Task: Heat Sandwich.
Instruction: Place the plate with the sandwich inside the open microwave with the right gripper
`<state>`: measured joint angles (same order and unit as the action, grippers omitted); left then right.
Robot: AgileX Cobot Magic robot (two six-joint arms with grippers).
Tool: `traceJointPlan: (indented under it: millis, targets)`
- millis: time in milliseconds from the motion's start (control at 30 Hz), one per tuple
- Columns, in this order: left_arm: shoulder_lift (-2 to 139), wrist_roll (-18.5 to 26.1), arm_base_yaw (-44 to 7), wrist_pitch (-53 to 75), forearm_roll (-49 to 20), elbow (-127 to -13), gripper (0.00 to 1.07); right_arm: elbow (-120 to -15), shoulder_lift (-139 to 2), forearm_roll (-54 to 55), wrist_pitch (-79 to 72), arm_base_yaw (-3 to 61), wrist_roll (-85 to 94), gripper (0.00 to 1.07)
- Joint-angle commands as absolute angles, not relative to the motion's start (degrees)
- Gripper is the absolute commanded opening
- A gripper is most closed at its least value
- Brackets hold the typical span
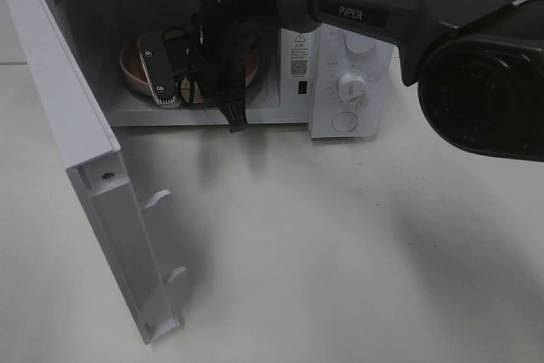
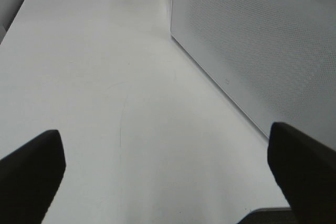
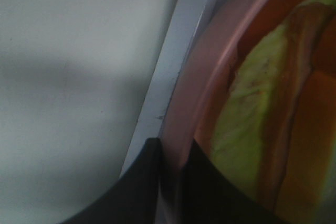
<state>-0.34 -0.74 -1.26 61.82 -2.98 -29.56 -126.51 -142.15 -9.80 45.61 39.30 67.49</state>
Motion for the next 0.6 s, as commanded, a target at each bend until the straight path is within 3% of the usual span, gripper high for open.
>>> traceJointPlan:
  millis: [33, 133, 367, 600]
  targets:
    - [-1.38, -0.74, -1.6, 61.25, -2.92, -29.45, 1.0, -127.14, -141.69, -9.91, 44.63, 39.3, 65.43, 0.18]
    - [-1.38, -0.74, -1.6, 61.25, -2.92, -29.45, 1.0, -127.14, -141.69, -10.08, 44.63, 39.3, 64.57, 0.23]
    - [-1.38, -0.74, -1.6, 61.25, -2.92, -29.45, 1.0, -127.14, -141.69, -10.08, 44.52, 39.3, 61.99, 0.46]
    - [-1.38, -0.74, -1.6, 61.25, -2.92, -29.45, 1.0, -127.08, -141.69, -10.03, 43.26, 39.3, 58.79, 0.6]
